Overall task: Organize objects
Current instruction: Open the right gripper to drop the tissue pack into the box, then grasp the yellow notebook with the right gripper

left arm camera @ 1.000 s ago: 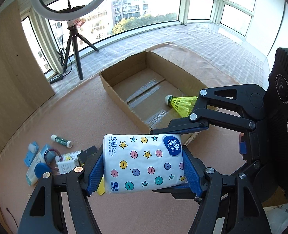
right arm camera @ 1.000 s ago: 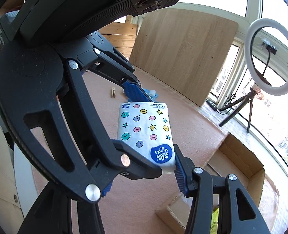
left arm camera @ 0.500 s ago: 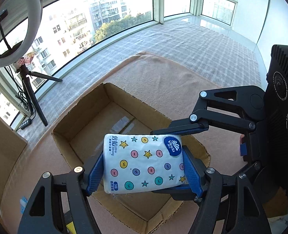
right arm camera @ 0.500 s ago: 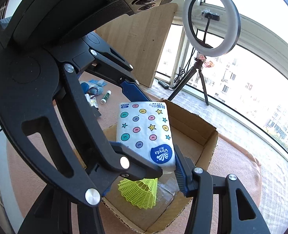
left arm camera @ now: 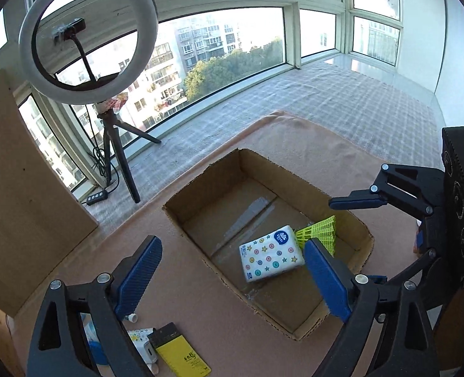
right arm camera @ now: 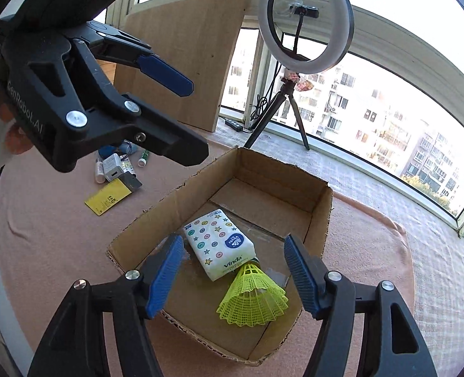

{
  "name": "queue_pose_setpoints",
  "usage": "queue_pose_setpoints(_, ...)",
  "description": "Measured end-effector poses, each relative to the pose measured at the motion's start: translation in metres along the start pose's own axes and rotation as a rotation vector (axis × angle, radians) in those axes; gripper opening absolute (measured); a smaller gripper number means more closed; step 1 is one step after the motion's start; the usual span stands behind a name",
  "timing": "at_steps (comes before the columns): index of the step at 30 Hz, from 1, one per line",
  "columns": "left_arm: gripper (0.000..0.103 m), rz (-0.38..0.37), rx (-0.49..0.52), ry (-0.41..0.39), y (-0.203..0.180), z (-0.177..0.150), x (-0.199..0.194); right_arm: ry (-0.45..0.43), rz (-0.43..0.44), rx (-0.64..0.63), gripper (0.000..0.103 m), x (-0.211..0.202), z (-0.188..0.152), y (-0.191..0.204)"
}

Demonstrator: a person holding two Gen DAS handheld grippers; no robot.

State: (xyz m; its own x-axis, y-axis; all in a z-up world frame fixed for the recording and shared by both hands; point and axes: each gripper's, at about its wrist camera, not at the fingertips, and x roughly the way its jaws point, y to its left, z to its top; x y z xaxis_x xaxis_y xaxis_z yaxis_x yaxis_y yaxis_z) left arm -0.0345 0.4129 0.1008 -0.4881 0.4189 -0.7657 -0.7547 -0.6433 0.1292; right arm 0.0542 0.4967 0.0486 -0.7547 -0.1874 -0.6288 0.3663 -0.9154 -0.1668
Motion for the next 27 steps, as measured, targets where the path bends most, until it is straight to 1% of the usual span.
queue_pose_setpoints(3,0.095,0.029,-0.048,0.004,0.031,-0.032,-0.016,0.009,-0.01,-0.015,0.064,0.007,0.014,0.02)
queue_pose_setpoints(5,0.096,0.054,-0.101,0.014,0.059,-0.062,-0.025,0.016,-0.021,-0.019,0.066,0.011,0.022,0.037)
queue_pose_setpoints(8,0.096,0.105,-0.213,0.045,0.106,-0.116,-0.042,0.039,0.001,-0.008,0.069,0.024,0.034,0.065)
queue_pose_setpoints(12,0.097,0.159,-0.375,0.063,0.162,-0.192,-0.065,0.111,0.032,0.011,0.07,0.052,0.046,0.113)
queue_pose_setpoints(15,0.097,0.168,-0.487,0.081,0.192,-0.244,-0.082,0.213,0.034,0.066,0.07,0.079,0.05,0.148)
queue_pose_setpoints(17,0.097,0.198,-0.532,0.098,0.205,-0.274,-0.095,0.248,0.049,0.143,0.07,0.095,0.051,0.163)
queue_pose_setpoints(20,0.097,0.224,-0.6,0.104,0.214,-0.308,-0.114,0.296,0.061,0.261,0.07,0.121,0.051,0.175)
queue_pose_setpoints(22,0.097,0.231,-0.642,0.104,0.217,-0.325,-0.124,0.321,0.035,0.311,0.07,0.135,0.053,0.179)
queue_pose_setpoints(25,0.097,0.242,-0.674,0.112,0.213,-0.339,-0.132,0.338,0.007,0.367,0.07,0.149,0.059,0.179)
queue_pose_setpoints(27,0.097,0.248,-0.68,0.112,0.212,-0.345,-0.136,0.368,-0.054,0.369,0.07,0.158,0.062,0.179)
